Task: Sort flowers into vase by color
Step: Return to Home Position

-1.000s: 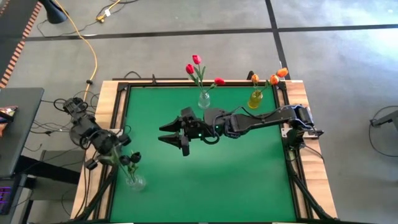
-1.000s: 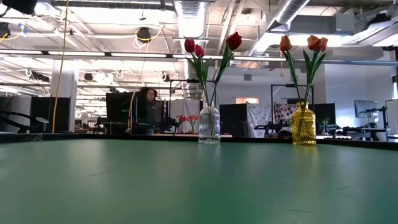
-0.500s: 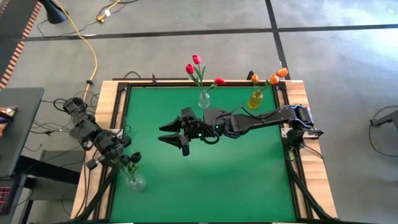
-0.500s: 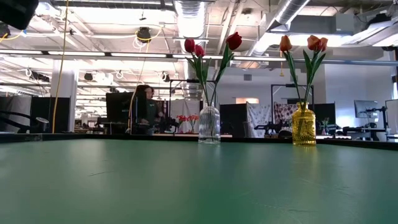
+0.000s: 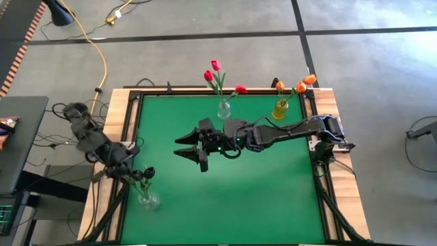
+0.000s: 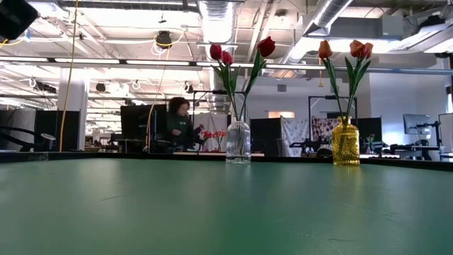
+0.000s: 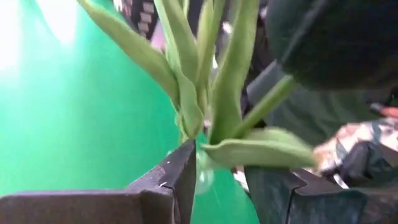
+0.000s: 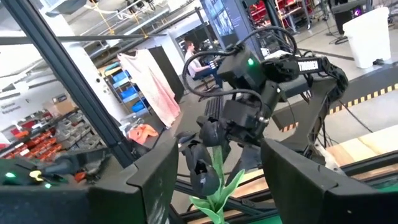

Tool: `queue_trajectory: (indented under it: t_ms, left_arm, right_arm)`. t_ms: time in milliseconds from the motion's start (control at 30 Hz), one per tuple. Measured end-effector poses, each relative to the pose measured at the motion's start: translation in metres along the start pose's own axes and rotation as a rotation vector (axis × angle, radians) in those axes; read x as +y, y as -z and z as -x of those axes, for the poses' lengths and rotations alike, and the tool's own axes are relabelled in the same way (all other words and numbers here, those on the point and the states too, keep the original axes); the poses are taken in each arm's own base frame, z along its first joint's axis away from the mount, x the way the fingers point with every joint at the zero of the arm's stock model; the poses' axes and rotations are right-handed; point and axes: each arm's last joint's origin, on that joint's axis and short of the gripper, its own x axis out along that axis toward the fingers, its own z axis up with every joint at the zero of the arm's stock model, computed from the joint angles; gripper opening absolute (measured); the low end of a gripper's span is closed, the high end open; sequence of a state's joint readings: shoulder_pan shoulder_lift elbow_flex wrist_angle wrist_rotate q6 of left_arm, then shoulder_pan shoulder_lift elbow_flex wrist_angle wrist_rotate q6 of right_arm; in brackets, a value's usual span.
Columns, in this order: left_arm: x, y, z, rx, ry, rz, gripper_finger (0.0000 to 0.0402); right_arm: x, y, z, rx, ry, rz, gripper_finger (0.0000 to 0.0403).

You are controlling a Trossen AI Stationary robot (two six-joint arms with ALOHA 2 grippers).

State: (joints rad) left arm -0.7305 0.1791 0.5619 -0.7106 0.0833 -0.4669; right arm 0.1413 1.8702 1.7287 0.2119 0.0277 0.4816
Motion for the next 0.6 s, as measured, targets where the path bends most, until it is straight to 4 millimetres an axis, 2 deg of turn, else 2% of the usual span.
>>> queue_trajectory:
  t_ms: [300,600]
  left_arm:
    - [-0.014,-0.023,0.005,0.180,-0.020,0.066,0.0118]
    - [-0.025,-0.042,0.027,0.419,-0.213,0.210,0.0118]
  right_arm:
    - [-0.003,0.000,0.000,0.013,0.012,0.021,0.0255]
    - [-0.014,0.001,0.000,0.054,0.056,0.022,0.0255]
